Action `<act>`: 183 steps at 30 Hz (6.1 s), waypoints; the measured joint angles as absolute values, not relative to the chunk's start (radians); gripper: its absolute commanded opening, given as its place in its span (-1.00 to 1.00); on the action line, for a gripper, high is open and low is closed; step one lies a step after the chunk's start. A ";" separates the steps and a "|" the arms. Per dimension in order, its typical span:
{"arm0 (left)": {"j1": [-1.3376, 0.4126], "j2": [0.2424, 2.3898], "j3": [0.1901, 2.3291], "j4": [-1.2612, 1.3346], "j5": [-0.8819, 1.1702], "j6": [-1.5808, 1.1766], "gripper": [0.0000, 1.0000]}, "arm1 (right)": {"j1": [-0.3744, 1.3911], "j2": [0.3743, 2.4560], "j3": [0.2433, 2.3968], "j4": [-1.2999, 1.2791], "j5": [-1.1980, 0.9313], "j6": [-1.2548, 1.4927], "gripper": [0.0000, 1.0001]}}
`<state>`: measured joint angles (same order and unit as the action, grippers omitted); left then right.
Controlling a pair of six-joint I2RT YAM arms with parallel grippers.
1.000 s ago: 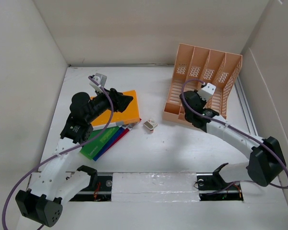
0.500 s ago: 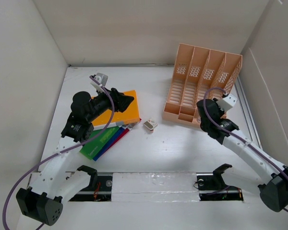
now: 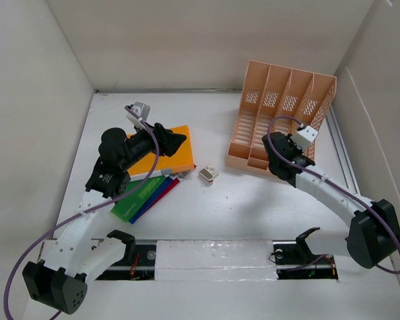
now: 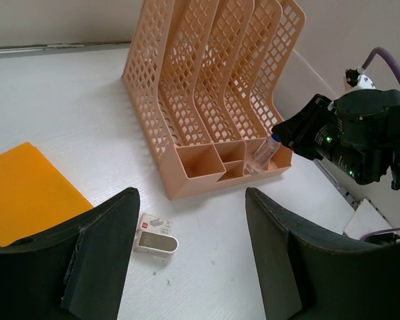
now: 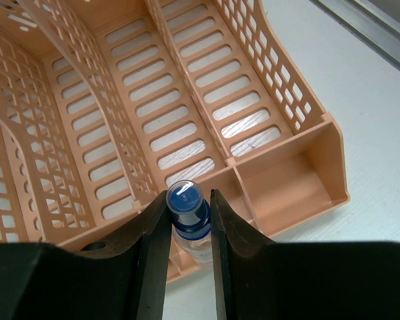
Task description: Organize the desk
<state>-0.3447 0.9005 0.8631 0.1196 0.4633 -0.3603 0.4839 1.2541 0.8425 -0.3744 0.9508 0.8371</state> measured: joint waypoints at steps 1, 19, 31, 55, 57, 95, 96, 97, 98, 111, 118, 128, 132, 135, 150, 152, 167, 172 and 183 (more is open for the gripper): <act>-0.345 0.900 0.863 0.120 0.463 -0.360 0.20 | 0.484 1.259 0.844 -0.369 0.951 0.837 -1.00; -0.345 0.908 0.863 0.120 0.463 -0.360 0.19 | 0.516 1.364 0.872 -0.295 0.994 0.810 -1.00; -0.345 0.908 0.863 0.123 0.464 -0.360 0.19 | 0.557 1.341 0.879 -0.345 1.029 0.849 0.03; -0.345 0.908 0.863 0.105 0.419 -0.360 0.00 | 0.724 1.238 0.847 -0.054 0.419 0.634 -1.00; -0.345 0.901 0.863 0.096 0.392 -0.360 -0.13 | 0.757 1.317 0.850 -0.016 0.348 0.624 -0.94; -0.345 0.900 0.863 0.077 0.332 -0.360 -0.22 | 0.872 1.765 1.046 -0.090 0.269 0.573 -0.59; -0.345 0.900 0.863 0.077 0.332 -0.360 -0.22 | 0.872 1.760 1.046 -0.091 0.271 0.576 -0.59; -0.345 0.900 0.863 0.077 0.332 -0.360 -0.22 | 0.872 1.749 1.045 -0.091 0.270 0.577 -0.59; -0.345 0.900 0.863 0.077 0.333 -0.360 -0.22 | 0.872 1.733 1.045 -0.091 0.270 0.580 -0.60; -0.345 0.899 0.863 0.077 0.344 -0.360 -0.21 | 0.747 1.429 1.032 -0.051 0.390 0.588 -0.64; -0.345 0.898 0.863 0.078 0.353 -0.361 -0.20 | 0.659 1.436 1.031 -0.148 0.466 0.591 -0.60; -0.345 0.885 0.863 0.078 0.363 -0.361 -0.20 | 0.636 1.445 1.016 -0.207 0.471 0.596 -0.55; -0.345 0.878 0.863 0.078 0.363 -0.361 -0.20 | 0.636 1.452 1.007 -0.218 0.471 0.595 -0.49; -0.345 0.876 0.863 0.078 0.365 -0.361 -0.20 | 0.636 1.453 0.995 -0.224 0.465 0.595 -0.47; -0.345 0.876 0.863 0.078 0.366 -0.361 -0.20 | 0.651 1.467 0.991 -0.226 0.452 0.579 -0.14; -0.345 0.876 0.863 0.078 0.366 -0.361 -0.20 | 0.654 1.468 0.991 -0.226 0.448 0.575 -0.12; -0.345 0.876 0.863 0.078 0.366 -0.361 -0.20 | 0.685 1.470 0.984 -0.238 0.463 0.574 -0.25; -0.345 0.876 0.863 0.077 0.363 -0.361 -0.20 | 0.729 1.379 0.947 -0.180 0.385 0.577 -0.88; -0.345 0.876 0.863 0.078 0.362 -0.361 -0.21 | 0.813 1.523 0.863 -0.035 0.298 0.657 0.28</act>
<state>-0.3447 0.8761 0.8635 0.0776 0.3622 -0.3607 0.8127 1.5234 0.8635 -0.0353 0.2981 0.6567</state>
